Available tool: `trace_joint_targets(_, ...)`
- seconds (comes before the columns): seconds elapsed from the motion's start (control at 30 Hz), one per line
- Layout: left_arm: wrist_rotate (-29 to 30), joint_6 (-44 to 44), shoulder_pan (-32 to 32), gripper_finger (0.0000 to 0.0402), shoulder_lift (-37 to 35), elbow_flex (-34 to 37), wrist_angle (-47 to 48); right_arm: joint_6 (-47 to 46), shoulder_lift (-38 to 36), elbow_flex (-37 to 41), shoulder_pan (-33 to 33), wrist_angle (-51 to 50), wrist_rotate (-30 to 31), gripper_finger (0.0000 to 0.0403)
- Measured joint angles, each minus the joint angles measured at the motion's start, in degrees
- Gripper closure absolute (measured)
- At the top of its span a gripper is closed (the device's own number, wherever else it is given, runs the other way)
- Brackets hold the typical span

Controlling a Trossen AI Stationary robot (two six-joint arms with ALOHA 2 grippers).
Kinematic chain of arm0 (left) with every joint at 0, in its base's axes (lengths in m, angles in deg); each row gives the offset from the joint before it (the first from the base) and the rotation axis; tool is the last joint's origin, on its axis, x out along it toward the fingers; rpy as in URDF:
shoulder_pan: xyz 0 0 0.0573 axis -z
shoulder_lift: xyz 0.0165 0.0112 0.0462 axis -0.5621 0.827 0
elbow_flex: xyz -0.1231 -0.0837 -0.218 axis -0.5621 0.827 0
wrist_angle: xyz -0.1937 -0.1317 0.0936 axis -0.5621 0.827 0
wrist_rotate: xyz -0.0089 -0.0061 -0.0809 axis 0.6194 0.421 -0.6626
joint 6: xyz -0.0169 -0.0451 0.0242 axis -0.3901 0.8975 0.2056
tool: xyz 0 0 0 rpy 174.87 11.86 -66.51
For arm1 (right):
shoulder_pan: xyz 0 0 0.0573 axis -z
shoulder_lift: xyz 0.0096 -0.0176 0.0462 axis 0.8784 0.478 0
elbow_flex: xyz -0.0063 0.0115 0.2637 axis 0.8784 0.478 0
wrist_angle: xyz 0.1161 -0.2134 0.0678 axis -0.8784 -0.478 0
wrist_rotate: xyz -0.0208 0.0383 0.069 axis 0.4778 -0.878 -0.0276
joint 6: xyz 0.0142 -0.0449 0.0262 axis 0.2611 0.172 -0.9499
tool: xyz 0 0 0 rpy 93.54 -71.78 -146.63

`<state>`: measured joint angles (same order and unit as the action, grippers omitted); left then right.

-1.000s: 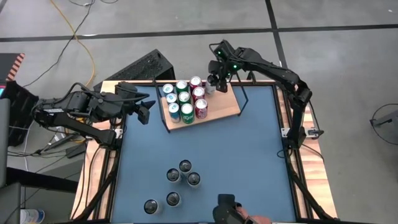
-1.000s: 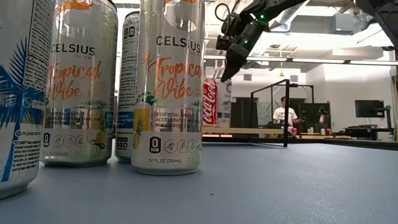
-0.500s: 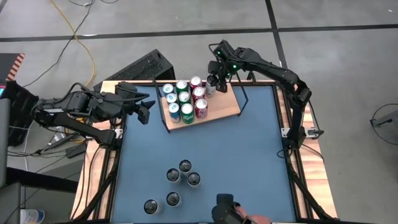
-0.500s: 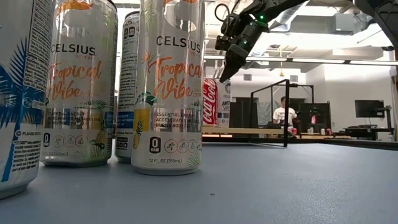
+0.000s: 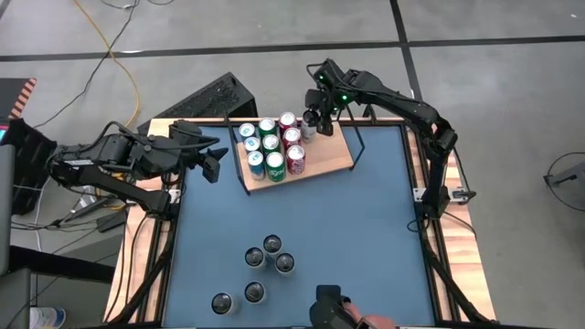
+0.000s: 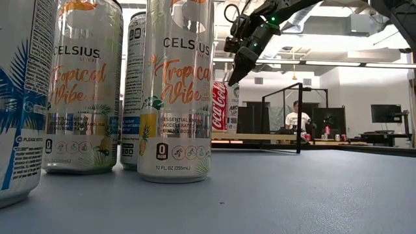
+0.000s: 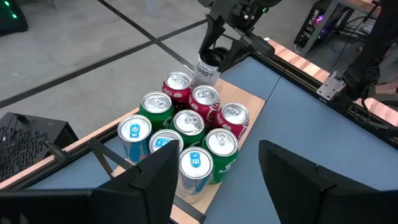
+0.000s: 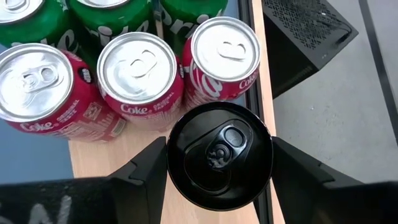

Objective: Place canned beverage on shelf
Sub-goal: Put the middle white blue soda can on the shelf

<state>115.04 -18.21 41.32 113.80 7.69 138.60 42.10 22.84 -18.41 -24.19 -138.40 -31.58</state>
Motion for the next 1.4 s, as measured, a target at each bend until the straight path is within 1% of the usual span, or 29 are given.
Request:
trace_joint_targets(0.23, 0.22, 0.0, 0.0, 0.0196, 0.0, 0.0, 0.0, -2.44, 0.02, 0.0, -0.13, 0.17, 0.11, 0.0175)
trace_joint_targets(0.4, 0.34, -0.2, 0.0, 0.0196, 0.0, -0.01, 0.02, -5.45, 0.02, 0.0, -0.15, 0.33, 2.87, 0.0175)
trace_joint_targets(0.53, 0.42, -0.4, 0.01, 0.0196, 0.0, -0.02, 0.0, -5.67, 0.02, 0.0, -0.44, 0.44, 3.02, 0.0175)
trace_joint_targets(0.9, 0.5, -0.63, 0.02, 0.0196, 0.0, -0.01, 0.0, -10.91, 0.02, 0.02, -1.01, 1.49, 3.32, 0.0175)
trace_joint_targets(1.4, 1.11, -0.63, 0.0, 0.0196, 0.0, 0.0, 0.02, -11.18, 0.02, 0.02, -0.98, 1.47, 3.61, 0.0175)
